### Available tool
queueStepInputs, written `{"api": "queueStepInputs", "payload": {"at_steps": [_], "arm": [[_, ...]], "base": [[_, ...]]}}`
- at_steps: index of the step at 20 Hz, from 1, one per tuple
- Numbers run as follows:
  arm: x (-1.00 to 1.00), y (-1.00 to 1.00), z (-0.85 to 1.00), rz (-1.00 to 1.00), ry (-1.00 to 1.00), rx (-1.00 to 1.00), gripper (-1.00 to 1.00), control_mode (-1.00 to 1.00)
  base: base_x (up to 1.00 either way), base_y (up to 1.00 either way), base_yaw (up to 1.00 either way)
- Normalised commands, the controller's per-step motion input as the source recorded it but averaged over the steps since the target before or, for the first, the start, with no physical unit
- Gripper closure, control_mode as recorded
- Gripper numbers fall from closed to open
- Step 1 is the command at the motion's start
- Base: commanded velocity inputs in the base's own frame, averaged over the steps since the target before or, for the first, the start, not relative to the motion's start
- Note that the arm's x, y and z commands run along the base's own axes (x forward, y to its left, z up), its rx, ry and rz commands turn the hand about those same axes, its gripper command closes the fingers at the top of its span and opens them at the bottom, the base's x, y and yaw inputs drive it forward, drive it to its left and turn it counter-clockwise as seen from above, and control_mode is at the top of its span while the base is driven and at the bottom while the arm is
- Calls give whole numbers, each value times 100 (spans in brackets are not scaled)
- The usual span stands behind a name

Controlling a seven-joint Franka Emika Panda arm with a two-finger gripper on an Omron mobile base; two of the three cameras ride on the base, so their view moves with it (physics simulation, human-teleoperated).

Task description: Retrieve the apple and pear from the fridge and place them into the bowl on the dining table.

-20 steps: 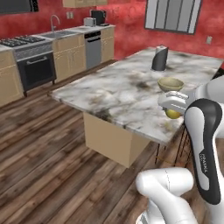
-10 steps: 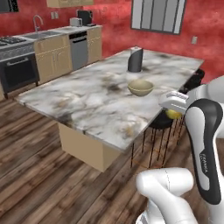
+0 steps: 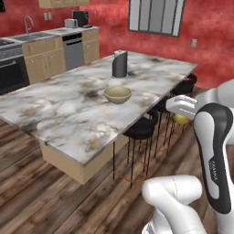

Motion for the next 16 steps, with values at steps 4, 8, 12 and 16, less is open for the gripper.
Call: {"api": "queueStepInputs", "payload": {"at_steps": [4, 8, 12, 16], "arm": [[0, 0, 0, 0, 0, 0, 100, 100], [0, 0, 0, 0, 0, 0, 100, 100], [0, 0, 0, 0, 0, 0, 100, 100], [0, 0, 0, 0, 0, 0, 100, 100]], "base": [[39, -89, 12], [69, -88, 15], [94, -68, 15], [100, -45, 14]]}}
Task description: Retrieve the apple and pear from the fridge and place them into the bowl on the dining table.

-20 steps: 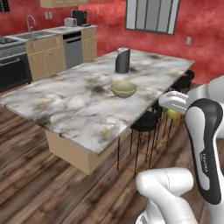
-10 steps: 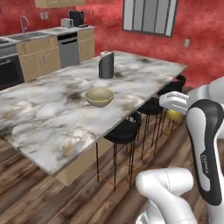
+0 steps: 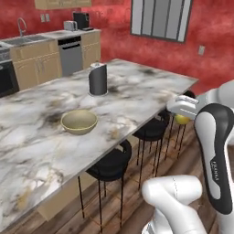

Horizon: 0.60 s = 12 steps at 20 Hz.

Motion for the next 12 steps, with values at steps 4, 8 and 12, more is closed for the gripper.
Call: {"api": "queueStepInputs", "payload": {"at_steps": [4, 8, 12], "arm": [[0, 0, 0, 0, 0, 0, 100, 100], [0, 0, 0, 0, 0, 0, 100, 100], [0, 0, 0, 0, 0, 0, 100, 100]], "base": [[93, -15, 13], [53, 1, 23], [39, 18, 33]]}}
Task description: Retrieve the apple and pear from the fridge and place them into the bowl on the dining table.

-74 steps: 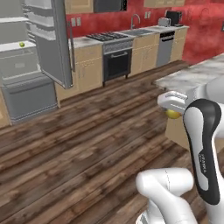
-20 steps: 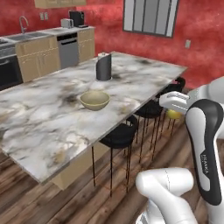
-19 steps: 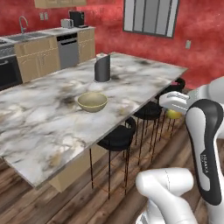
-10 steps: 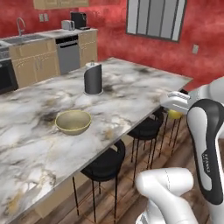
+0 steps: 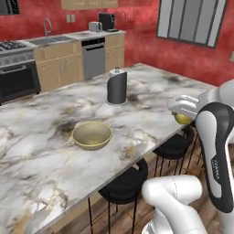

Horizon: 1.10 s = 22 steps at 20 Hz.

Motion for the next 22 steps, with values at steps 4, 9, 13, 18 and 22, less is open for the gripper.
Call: {"api": "queueStepInputs", "payload": {"at_steps": [4, 9, 13, 18, 22], "arm": [[0, 0, 0, 0, 0, 0, 100, 100], [0, 0, 0, 0, 0, 0, 100, 100], [0, 0, 0, 0, 0, 0, 100, 100], [0, 0, 0, 0, 0, 0, 100, 100], [0, 0, 0, 0, 0, 0, 100, 100]], "base": [[47, 32, 34], [54, 16, 36], [61, 1, 39], [64, 0, 42], [72, 0, 43]]}}
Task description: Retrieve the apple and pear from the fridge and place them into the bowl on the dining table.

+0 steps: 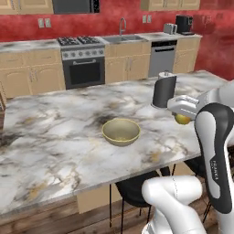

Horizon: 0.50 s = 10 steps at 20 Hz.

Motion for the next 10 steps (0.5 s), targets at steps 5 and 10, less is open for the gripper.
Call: {"api": "queueStepInputs", "payload": {"at_steps": [5, 10], "arm": [[0, 0, 0, 0, 0, 0, 100, 100], [0, 0, 0, 0, 0, 0, 100, 100]], "base": [[82, 2, 43], [91, 13, 39]]}}
